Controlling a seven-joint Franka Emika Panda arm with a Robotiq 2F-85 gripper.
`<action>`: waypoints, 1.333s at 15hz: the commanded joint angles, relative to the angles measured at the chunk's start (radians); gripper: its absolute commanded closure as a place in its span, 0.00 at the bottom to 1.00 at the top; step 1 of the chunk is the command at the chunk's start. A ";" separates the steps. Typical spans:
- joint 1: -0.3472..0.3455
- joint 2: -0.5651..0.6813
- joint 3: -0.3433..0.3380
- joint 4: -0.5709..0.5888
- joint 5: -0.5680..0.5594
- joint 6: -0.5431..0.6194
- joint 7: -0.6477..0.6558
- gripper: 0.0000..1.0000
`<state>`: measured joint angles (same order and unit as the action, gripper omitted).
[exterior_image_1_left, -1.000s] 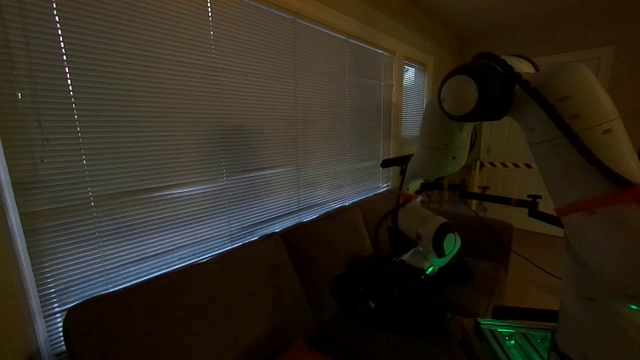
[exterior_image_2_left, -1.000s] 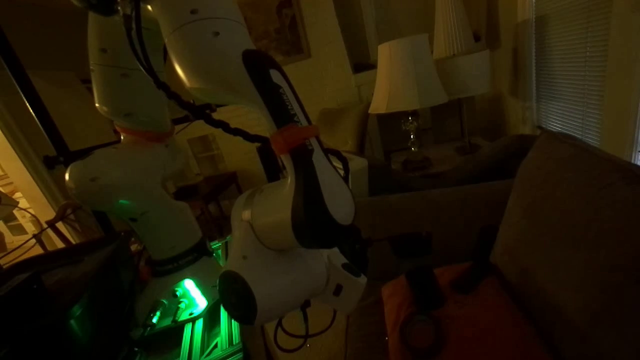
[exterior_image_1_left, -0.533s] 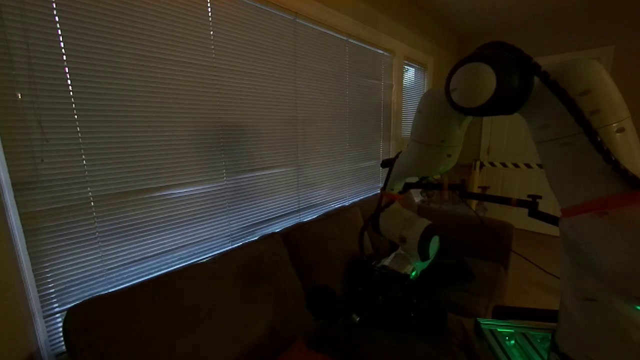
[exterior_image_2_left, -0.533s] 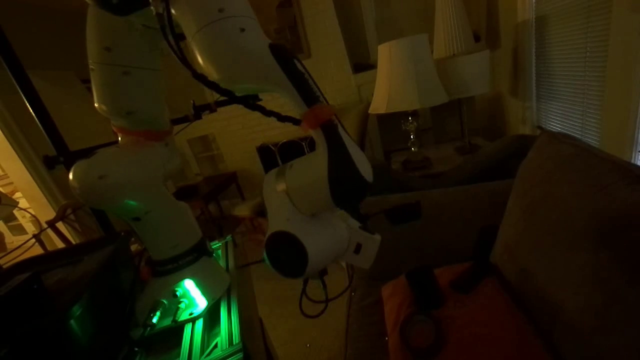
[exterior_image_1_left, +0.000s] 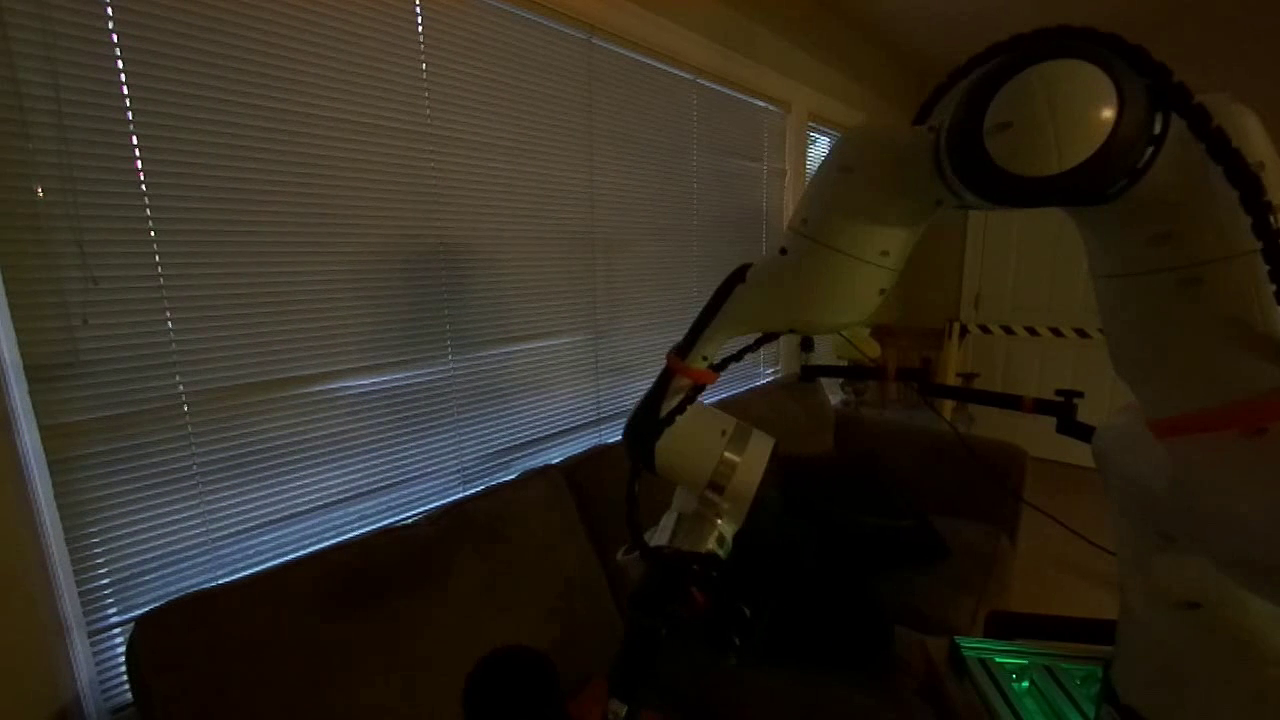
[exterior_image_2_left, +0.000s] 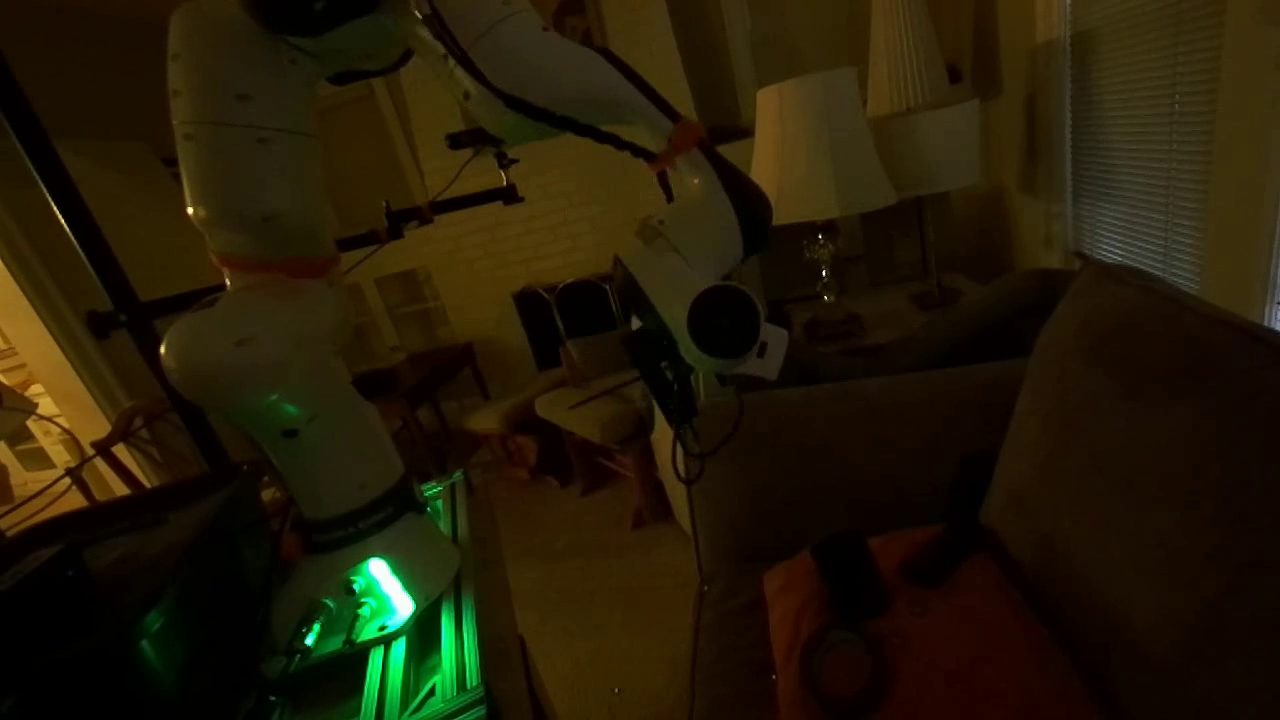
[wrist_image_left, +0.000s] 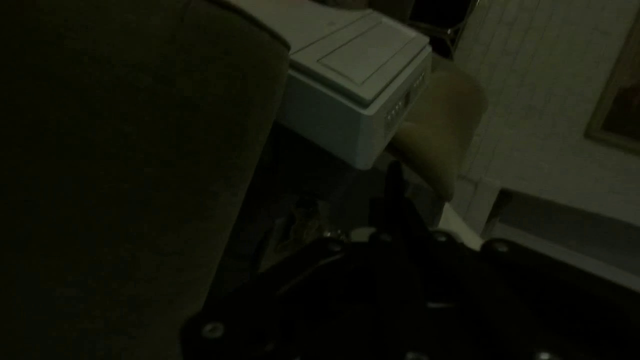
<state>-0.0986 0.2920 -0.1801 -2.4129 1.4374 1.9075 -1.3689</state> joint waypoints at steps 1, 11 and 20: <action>0.029 0.030 0.040 0.132 -0.186 -0.037 0.159 0.99; -0.021 0.272 0.110 0.506 -0.605 -0.318 0.085 0.99; -0.103 0.521 0.192 0.811 -0.679 -0.532 -0.007 0.99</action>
<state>-0.1686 0.7091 -0.0196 -1.7296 0.7549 1.4465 -1.3909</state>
